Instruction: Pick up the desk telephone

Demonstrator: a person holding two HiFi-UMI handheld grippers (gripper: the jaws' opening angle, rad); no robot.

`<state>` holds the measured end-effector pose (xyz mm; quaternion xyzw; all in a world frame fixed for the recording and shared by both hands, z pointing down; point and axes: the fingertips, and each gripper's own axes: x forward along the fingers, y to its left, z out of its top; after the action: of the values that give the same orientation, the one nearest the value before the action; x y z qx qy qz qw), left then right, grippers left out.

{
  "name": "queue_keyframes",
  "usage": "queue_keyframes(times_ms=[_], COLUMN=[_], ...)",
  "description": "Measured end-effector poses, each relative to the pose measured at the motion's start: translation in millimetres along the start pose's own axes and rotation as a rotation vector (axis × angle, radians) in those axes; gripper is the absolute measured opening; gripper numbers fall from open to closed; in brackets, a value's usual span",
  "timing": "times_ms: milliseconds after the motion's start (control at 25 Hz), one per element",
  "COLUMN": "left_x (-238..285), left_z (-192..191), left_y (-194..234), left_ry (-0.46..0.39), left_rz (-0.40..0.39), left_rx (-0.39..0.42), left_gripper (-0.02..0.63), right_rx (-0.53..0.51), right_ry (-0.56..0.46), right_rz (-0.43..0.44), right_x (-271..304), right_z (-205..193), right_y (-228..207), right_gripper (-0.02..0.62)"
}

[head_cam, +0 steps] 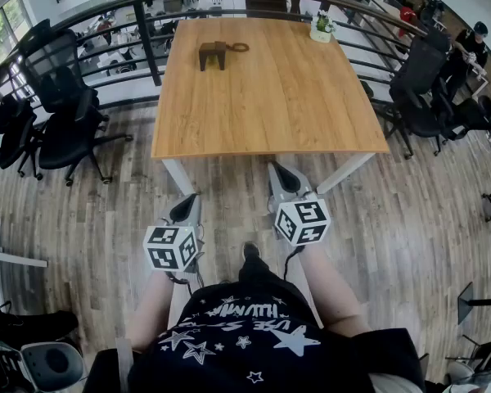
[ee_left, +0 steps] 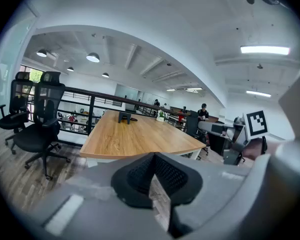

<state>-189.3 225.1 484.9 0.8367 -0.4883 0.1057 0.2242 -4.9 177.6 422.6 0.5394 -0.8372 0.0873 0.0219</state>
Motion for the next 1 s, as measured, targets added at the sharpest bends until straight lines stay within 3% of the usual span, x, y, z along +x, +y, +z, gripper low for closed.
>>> queue_keyframes(times_ms=[680, 1000], left_x=[-20, -9], left_z=[-30, -37], left_y=[11, 16], left_ry=[0.035, 0.053], left_rz=[0.007, 0.012], left_rx=[-0.061, -0.076], left_gripper=[0.002, 0.002], right_rx=[-0.013, 0.043], right_ry=[0.029, 0.000], right_rz=[-0.003, -0.058], right_x=[-11, -8], right_z=[-8, -11], right_y=[11, -20], right_gripper=[-0.002, 0.000])
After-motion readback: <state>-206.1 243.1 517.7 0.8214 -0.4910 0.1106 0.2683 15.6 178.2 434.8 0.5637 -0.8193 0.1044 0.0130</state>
